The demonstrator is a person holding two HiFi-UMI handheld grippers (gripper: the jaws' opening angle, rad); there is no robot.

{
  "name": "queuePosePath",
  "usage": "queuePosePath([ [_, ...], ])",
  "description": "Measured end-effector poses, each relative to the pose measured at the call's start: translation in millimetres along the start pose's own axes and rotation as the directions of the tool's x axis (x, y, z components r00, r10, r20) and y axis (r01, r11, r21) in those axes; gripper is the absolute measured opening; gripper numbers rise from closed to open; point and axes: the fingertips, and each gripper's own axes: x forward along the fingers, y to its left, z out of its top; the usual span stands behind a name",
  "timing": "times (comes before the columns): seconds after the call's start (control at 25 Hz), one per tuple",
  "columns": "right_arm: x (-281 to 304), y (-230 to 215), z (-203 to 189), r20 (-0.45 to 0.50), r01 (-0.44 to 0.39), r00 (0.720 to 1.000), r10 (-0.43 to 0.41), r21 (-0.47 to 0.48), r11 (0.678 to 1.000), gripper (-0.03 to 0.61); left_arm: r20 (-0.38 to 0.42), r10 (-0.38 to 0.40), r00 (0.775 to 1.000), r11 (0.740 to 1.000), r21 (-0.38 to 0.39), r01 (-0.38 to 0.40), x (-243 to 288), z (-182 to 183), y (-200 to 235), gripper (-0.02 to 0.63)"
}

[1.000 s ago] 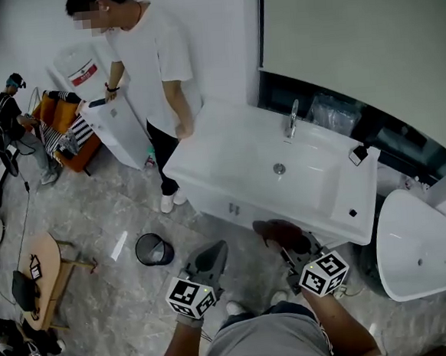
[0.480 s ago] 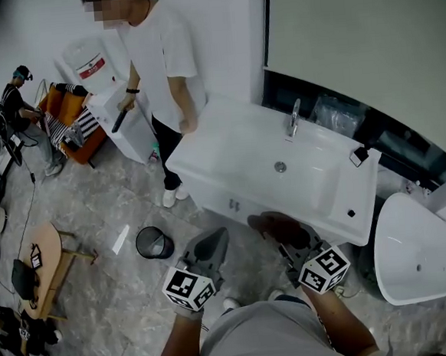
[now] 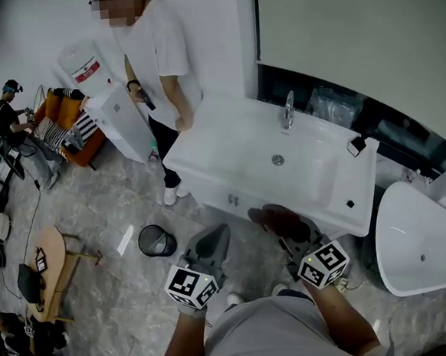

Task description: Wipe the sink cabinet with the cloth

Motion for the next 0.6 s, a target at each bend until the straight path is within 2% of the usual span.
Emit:
queuePosePath([
  [0.6, -19.5, -3.7, -6.8, -0.008, 0.000, 1.000, 0.000, 0.030, 1.000, 0.086, -0.009, 0.031, 0.999, 1.000, -0.001, -0.031, -8.5, -5.3, -10.9, 0.011],
])
